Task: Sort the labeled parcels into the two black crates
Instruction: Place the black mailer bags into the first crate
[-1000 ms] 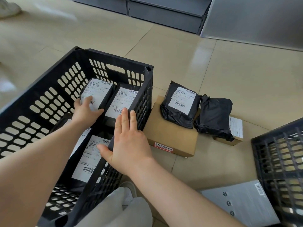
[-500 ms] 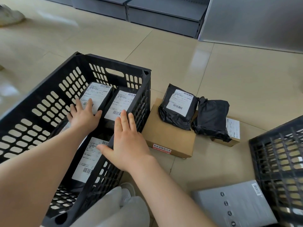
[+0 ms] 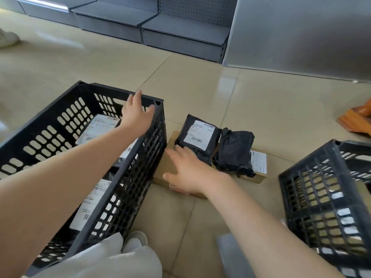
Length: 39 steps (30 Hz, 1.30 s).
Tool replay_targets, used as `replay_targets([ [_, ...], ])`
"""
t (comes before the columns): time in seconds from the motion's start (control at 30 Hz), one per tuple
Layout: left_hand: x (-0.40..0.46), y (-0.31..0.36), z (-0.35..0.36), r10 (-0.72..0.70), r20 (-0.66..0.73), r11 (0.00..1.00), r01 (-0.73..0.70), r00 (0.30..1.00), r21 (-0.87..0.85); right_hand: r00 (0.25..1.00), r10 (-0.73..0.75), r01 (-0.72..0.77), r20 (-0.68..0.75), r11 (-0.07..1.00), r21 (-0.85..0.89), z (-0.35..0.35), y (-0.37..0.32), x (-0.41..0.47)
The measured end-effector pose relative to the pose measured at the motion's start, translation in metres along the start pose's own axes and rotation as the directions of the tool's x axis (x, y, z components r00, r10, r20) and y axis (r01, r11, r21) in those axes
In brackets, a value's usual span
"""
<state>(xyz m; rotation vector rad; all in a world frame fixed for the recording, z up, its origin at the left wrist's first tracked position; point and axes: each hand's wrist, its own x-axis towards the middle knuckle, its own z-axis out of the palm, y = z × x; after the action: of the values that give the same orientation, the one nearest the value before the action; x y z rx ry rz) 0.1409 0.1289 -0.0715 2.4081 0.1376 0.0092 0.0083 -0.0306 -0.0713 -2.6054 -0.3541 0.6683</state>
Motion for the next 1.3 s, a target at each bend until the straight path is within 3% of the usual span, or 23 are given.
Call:
replay_targets([
  [0.1,-0.002,0.042,0.006,0.102,0.059,0.993,-0.105,0.993,0.046,0.995,0.102,-0.103,-0.020,0.991,-0.091,-0.031,0.038,-0.009],
  [0.27,-0.008,0.074,0.030,0.148,0.248,0.931,-0.219,0.957,0.292,0.969,0.235,-0.245,-0.080,0.958,-0.150,-0.062,0.107,-0.026],
  [0.47,-0.039,0.053,0.090,0.059,0.496,0.787,-0.346,0.866,0.510,0.894,0.446,-0.436,0.036,0.887,-0.152,-0.049,0.190,-0.051],
  [0.53,-0.051,0.044,0.111,0.096,0.596,0.831,-0.394,0.797,0.393,0.855,0.509,-0.499,0.104,0.860,-0.104,-0.038,0.210,-0.055],
  [0.6,-0.060,0.042,0.126,0.096,0.647,0.947,-0.270,0.757,0.175,0.839,0.531,-0.533,0.117,0.846,-0.025,-0.028,0.221,-0.056],
  [0.67,-0.064,0.044,0.138,0.062,0.631,0.992,-0.116,0.773,0.045,0.828,0.555,-0.560,0.081,0.824,0.082,-0.019,0.231,-0.053],
  [0.73,-0.068,0.045,0.148,0.034,0.633,0.997,-0.069,0.773,0.031,0.803,0.594,-0.591,0.047,0.784,0.190,-0.009,0.240,-0.047],
  [0.9,-0.071,0.030,0.156,0.020,0.674,0.986,-0.127,0.738,0.109,0.792,0.611,-0.579,0.009,0.746,0.328,0.000,0.249,-0.034],
  [1.0,-0.066,0.025,0.150,0.012,0.691,0.977,-0.155,0.723,0.146,0.847,0.528,-0.524,0.065,0.809,0.266,0.007,0.251,-0.028],
  [1.13,-0.053,0.025,0.139,0.011,0.602,1.000,-0.025,0.798,0.015,0.840,0.526,-0.533,0.131,0.845,0.028,0.029,0.259,-0.012],
  [1.2,-0.048,0.024,0.134,-0.003,0.549,0.998,0.041,0.836,-0.056,0.858,0.511,-0.511,0.056,0.859,-0.021,0.031,0.255,-0.007],
  [1.3,-0.044,0.020,0.131,-0.021,0.524,0.996,0.062,0.851,-0.061,0.840,0.515,-0.511,-0.170,0.857,0.068,0.029,0.249,-0.005],
])
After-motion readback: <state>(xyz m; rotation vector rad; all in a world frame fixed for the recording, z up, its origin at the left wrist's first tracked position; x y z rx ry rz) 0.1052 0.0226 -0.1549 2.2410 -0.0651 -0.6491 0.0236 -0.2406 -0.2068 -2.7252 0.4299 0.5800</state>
